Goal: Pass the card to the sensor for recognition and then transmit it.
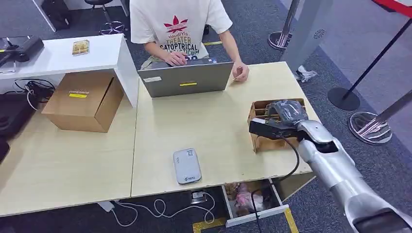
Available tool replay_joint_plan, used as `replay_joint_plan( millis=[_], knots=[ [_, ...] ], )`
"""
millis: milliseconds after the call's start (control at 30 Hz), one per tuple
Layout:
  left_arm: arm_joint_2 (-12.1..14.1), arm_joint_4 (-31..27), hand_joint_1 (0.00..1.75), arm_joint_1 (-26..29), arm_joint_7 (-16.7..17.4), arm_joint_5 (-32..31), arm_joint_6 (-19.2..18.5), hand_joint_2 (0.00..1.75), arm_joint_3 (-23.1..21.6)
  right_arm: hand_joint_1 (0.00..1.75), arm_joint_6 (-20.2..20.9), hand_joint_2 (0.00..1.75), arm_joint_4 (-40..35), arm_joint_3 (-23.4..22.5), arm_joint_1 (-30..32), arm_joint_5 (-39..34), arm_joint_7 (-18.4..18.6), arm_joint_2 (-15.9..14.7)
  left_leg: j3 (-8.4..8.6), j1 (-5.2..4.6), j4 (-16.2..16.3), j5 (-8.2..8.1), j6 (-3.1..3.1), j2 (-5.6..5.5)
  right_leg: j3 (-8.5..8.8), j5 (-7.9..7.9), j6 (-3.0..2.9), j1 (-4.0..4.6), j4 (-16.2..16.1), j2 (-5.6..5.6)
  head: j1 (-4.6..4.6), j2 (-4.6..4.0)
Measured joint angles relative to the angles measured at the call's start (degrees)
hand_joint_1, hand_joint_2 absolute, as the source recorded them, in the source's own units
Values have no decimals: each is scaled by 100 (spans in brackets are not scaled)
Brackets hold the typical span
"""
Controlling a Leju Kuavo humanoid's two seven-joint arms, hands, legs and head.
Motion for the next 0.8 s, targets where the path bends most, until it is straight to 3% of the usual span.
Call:
replay_joint_plan(
  millis=[133,200,400,500,800],
  knots=[
    [2,-2,0,0,0,0,0,0,0,96,-15,175,89,0,1,0,-2,2,0,0,0,0,0,0,0,0,0,0,0,0,0,0],
    [11,-2,0,0,0,-4,0,0,0,105,-17,175,122,0,5,-9,-2,0,1,0,0,0,0,0,-1,0,0,0,0,0,0,0],
    [26,-2,0,0,-11,-20,0,0,0,99,-31,175,203,-2,30,-57,-4,-9,2,0,0,0,0,0,-1,0,0,0,0,1,2,0],
    [28,-2,0,0,-24,-28,0,0,0,124,-31,175,240,-4,44,-68,-11,-11,2,0,0,0,0,0,-2,0,0,0,0,1,2,0],
    [35,-2,0,0,-26,-39,0,0,0,134,-55,175,347,-15,60,-127,-89,-57,2,-1,0,0,0,1,-2,0,0,0,0,2,0,0]
  ],
)
